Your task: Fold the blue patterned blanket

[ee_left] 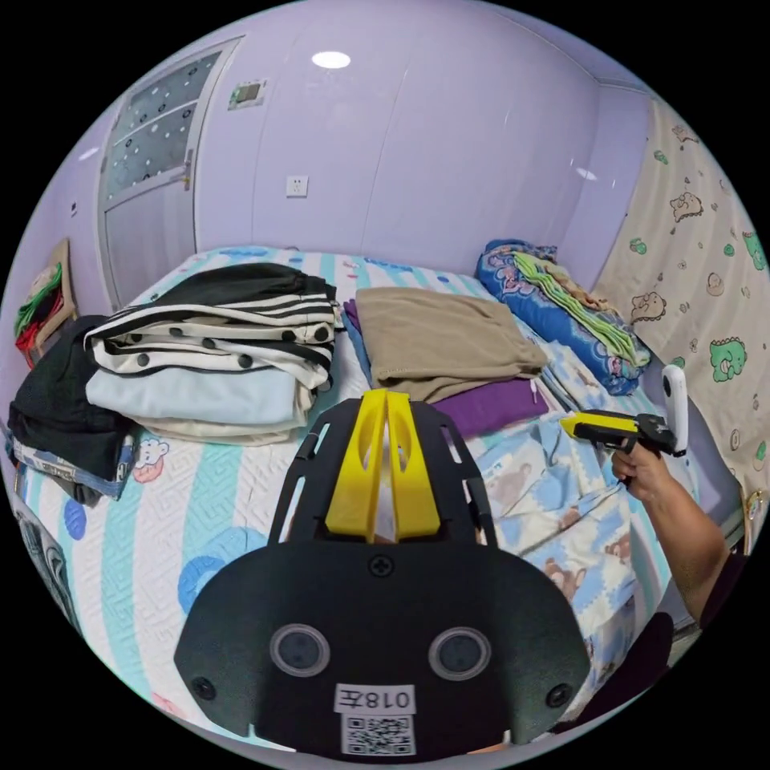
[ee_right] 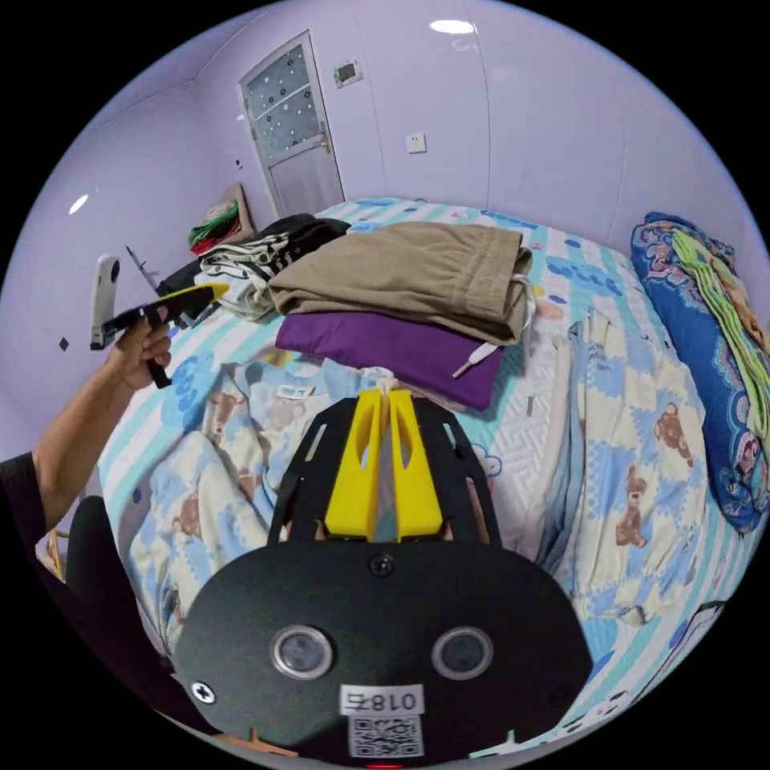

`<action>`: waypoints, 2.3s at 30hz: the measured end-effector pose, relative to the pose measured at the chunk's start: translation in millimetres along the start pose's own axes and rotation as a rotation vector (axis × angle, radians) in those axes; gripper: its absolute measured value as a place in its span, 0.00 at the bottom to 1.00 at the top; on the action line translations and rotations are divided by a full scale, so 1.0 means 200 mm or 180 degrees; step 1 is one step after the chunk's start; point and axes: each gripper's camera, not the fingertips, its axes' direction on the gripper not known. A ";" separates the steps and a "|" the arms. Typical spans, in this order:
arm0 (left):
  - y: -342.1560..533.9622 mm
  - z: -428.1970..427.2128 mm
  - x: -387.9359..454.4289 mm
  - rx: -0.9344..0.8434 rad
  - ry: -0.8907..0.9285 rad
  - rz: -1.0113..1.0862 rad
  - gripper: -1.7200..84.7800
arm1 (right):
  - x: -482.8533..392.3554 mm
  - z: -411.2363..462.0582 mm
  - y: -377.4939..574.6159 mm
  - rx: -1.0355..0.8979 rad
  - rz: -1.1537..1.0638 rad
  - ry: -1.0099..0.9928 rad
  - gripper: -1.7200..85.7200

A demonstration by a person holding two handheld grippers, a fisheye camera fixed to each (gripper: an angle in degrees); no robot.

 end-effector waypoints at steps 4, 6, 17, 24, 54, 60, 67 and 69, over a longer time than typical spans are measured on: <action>0.02 -0.02 -0.05 -0.0427 -0.0072 -0.0068 0.01 | 0.08 0.19 0.09 -0.0661 0.0235 -0.0101 0.08; 0.09 -0.10 -0.09 -0.0502 -0.0005 -0.0155 0.01 | 0.15 0.18 0.19 -0.0680 0.0452 -0.0077 0.13; 1.06 -1.19 0.11 -0.0704 0.2082 0.0180 0.07 | -0.17 -0.65 1.27 -0.0080 0.0344 -0.1034 0.13; 1.45 -1.42 0.50 -0.1204 0.1678 0.0205 0.07 | -0.52 -0.66 2.01 -0.0265 0.0908 -0.1219 0.11; 1.73 -0.86 1.18 -0.2449 0.1046 0.0995 0.12 | -0.64 0.07 2.42 -0.1741 0.0226 -0.1211 0.15; 1.77 -0.75 1.26 -0.2477 0.1349 0.1138 0.07 | -0.64 0.10 2.42 -0.1777 0.0136 -0.1296 0.12; 1.73 -0.71 1.18 -0.2888 0.1759 0.0892 0.01 | -0.64 0.03 2.42 -0.1806 0.0097 -0.1277 0.02; 1.68 -0.76 1.14 -0.2898 0.2033 0.0722 0.01 | -0.64 -0.06 2.41 -0.1749 0.0084 -0.1366 0.01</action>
